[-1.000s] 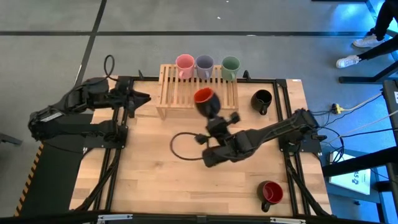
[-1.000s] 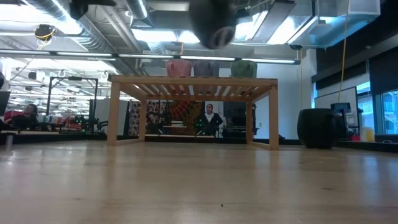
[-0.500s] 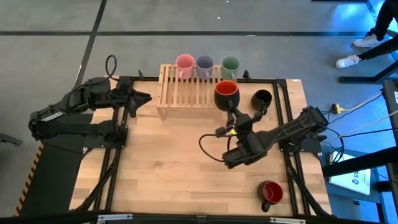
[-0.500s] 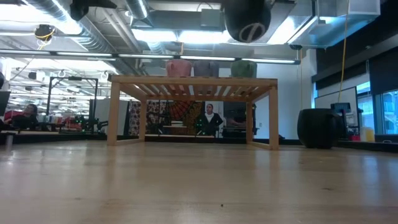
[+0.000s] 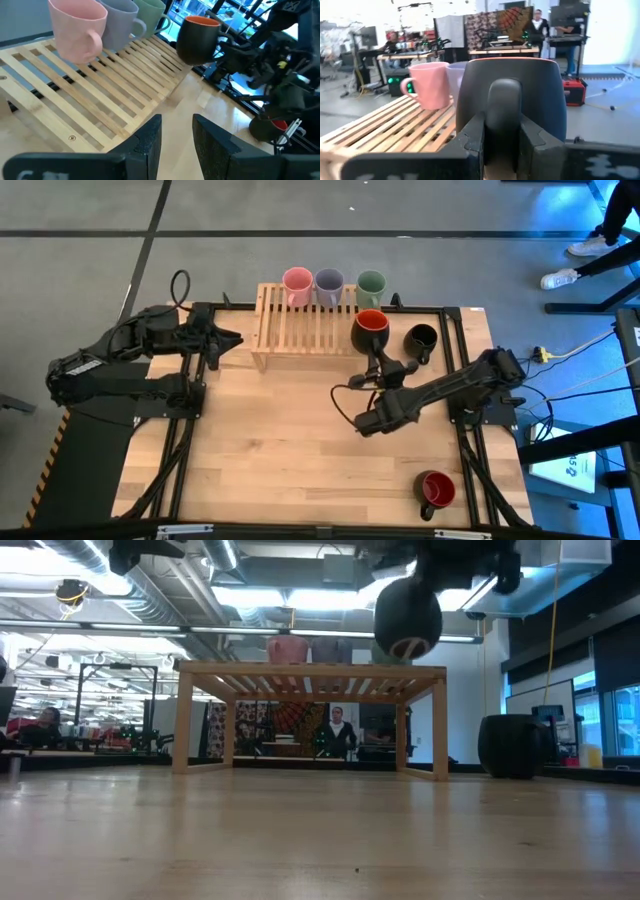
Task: Place coffee mugs
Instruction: Put the black orange mug on the shelf
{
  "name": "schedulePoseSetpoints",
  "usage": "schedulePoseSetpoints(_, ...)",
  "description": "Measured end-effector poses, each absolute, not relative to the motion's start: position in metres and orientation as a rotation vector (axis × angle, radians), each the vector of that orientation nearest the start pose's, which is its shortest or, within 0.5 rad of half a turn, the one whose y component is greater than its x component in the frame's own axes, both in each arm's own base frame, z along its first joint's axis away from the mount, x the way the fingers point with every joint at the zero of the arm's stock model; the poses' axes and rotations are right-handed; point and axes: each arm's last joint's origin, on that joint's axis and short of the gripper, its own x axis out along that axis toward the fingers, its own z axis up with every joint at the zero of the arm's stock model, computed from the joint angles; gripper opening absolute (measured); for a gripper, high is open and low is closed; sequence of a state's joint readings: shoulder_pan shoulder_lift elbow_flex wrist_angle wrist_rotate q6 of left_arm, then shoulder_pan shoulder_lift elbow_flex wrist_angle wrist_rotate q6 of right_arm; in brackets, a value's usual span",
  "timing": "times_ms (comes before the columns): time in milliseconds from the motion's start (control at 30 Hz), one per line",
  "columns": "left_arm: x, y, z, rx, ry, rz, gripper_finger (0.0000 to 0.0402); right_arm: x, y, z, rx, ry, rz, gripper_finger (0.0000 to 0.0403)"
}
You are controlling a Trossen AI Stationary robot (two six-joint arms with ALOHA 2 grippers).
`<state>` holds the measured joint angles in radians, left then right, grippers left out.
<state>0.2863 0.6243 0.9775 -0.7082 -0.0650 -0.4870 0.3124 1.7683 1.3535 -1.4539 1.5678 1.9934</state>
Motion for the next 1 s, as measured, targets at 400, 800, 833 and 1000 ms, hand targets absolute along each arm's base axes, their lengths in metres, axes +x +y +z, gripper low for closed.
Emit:
schedulePoseSetpoints(400,0.101,0.033,0.364,-0.508,0.275,0.461,0.0104,0.303,0.035,0.238,0.170,-0.134,-1.355,0.0046)
schedulePoseSetpoints(800,0.101,0.033,0.364,-0.487,0.280,0.458,0.0104,0.317,0.036,0.232,0.108,-0.012,-1.371,0.0046)
schedulePoseSetpoints(833,0.101,0.033,0.364,-0.486,0.280,0.457,0.0104,0.318,0.036,0.231,0.104,-0.008,-1.371,0.0046)
schedulePoseSetpoints(1000,0.101,0.033,0.364,-0.486,0.280,0.458,0.0104,0.325,0.037,0.227,0.079,0.032,-1.366,0.0046)
